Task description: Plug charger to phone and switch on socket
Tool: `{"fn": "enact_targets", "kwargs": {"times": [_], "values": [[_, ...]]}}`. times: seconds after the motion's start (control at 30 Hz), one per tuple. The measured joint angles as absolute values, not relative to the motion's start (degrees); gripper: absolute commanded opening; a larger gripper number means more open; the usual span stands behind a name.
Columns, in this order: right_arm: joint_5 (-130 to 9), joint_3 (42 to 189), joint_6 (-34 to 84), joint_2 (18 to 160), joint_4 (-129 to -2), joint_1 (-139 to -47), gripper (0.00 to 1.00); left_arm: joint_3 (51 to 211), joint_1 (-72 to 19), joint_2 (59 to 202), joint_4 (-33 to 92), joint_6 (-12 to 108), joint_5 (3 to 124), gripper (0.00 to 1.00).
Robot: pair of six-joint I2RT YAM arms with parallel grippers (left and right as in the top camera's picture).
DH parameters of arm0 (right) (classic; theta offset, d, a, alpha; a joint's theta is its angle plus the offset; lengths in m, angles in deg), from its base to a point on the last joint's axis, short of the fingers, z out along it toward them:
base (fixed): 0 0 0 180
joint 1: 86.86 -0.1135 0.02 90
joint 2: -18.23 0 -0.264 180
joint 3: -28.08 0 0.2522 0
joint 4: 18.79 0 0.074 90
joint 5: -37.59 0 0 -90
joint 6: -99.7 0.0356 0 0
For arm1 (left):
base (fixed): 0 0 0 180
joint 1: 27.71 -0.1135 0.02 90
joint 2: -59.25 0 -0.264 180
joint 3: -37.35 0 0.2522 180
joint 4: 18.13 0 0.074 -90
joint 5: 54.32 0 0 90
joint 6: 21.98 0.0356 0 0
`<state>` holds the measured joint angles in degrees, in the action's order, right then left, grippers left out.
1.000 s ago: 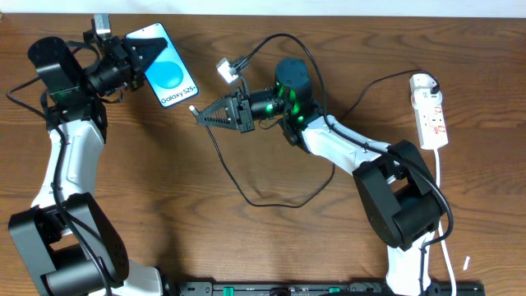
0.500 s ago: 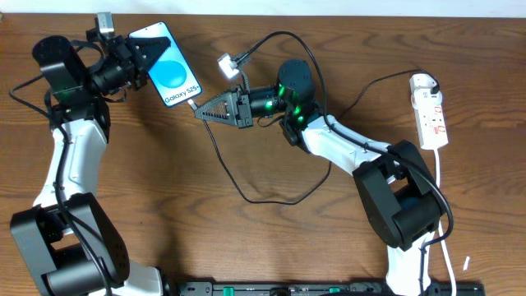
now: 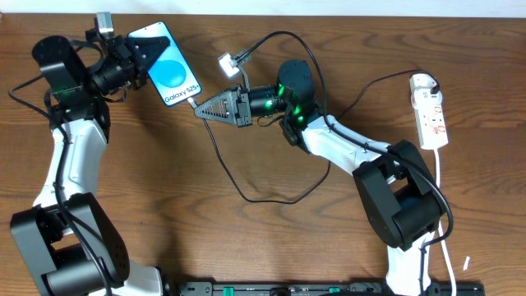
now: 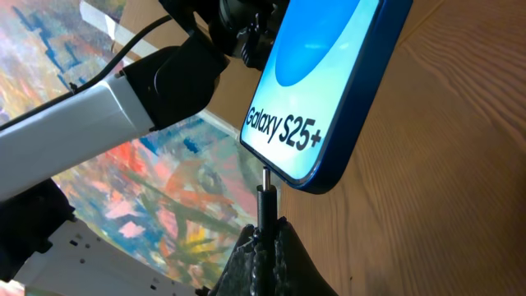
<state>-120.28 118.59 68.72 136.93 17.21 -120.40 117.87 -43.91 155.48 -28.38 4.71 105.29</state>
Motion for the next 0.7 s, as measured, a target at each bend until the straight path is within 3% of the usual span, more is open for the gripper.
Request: {"fn": "enact_targets", "kwargs": {"times": [0.7], "values": [[-119.43, 118.59, 68.63, 136.93, 15.07, -120.4, 0.01, 117.87, -42.14, 155.48, -28.38, 3.93, 103.25, 0.08]]}}
